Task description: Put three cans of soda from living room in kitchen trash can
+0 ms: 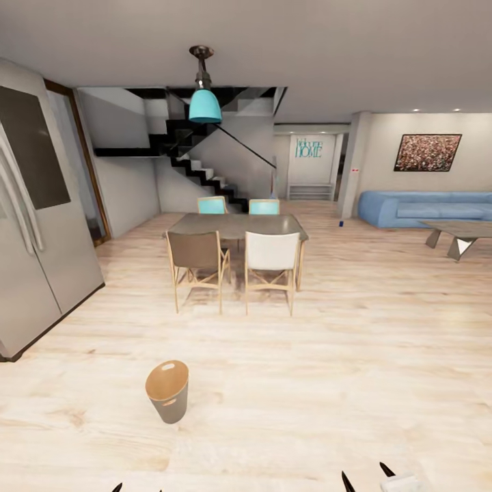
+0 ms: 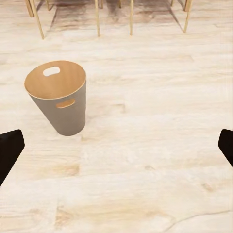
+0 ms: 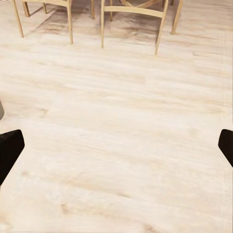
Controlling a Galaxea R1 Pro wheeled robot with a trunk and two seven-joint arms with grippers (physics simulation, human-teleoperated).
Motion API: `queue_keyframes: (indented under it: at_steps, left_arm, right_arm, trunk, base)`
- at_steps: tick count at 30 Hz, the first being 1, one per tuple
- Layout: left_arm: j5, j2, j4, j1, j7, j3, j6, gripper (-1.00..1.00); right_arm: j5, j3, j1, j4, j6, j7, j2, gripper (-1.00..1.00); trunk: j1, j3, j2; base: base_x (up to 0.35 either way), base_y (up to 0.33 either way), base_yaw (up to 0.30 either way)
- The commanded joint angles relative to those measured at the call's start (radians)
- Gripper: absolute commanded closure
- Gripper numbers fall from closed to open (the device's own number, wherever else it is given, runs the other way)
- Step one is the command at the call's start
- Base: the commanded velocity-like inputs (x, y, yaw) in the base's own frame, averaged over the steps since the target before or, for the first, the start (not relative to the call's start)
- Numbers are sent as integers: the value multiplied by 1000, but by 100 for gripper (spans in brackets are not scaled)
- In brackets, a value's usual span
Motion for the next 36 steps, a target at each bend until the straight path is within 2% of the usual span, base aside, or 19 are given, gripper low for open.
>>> queue_keyframes:
  at_steps: [1,10,26,36]
  left_arm:
    - [0,0,1,0,0,0,0,-100]
    - [0,0,5,-1,1,0,1,-100]
    - [-1,0,6,-1,1,0,1,-100]
    - [-2,0,6,-2,2,0,4,-100]
  right_arm:
    - [0,1,0,0,0,-1,1,-100]
    - [0,4,-1,1,0,-5,6,-100]
    - [-1,6,-2,2,0,-7,6,-100]
    - [-4,6,-2,2,0,-5,6,-100]
  trunk:
    - [0,0,0]
    - [0,1,0]
    - [0,13,0]
    - [0,14,0]
  base:
    - [284,155,0]
    - [244,202,41]
    - [224,224,192]
    - [189,263,22]
